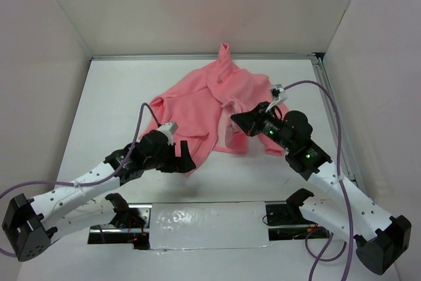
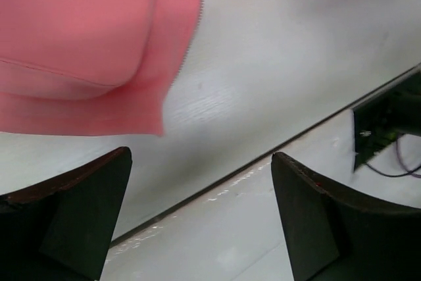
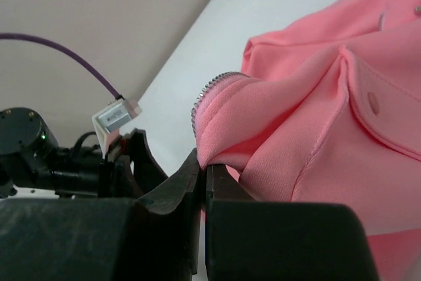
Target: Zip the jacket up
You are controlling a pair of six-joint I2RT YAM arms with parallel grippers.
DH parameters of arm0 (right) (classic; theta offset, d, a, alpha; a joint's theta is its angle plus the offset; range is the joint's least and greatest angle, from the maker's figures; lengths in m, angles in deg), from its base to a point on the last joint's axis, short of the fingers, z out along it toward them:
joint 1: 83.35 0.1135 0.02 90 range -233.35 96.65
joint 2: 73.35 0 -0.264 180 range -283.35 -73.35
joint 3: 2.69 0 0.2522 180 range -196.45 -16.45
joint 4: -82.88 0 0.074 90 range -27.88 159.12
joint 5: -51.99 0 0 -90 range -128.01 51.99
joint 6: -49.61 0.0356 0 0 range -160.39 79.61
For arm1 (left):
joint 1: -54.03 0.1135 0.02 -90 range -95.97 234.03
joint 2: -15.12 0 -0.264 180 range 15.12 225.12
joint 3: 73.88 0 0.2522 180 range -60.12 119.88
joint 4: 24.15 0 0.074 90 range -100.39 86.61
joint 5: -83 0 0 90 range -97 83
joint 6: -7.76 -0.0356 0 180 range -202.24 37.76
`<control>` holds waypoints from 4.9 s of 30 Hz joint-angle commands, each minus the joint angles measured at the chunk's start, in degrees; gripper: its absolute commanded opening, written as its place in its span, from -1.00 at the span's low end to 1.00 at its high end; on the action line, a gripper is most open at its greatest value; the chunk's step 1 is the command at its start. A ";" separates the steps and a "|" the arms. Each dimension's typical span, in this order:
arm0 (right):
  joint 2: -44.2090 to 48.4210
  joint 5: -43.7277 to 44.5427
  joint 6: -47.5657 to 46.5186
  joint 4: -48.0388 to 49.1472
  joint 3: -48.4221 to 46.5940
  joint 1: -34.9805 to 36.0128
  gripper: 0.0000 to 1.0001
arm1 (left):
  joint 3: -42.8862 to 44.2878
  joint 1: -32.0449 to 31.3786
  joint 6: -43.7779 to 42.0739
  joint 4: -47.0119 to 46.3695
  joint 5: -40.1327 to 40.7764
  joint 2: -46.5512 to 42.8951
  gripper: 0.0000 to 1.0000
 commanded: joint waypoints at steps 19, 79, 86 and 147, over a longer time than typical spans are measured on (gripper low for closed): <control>-1.90 2.19 -3.53 -7.70 0.35 -0.74 -1.00 | 13.19 1.42 -33.79 0.85 -5.91 22.78 0.23; -5.32 -16.45 18.35 26.66 15.20 -4.61 -1.00 | 5.99 -1.56 10.33 -37.70 7.35 4.51 -1.00; -4.89 -14.25 20.37 25.97 15.38 -2.94 -1.00 | 4.65 -4.74 7.09 -54.06 18.97 8.01 -1.00; -7.44 8.96 10.44 -0.76 9.93 -4.08 -1.00 | 27.52 -16.25 -8.21 -0.55 8.68 50.92 -1.00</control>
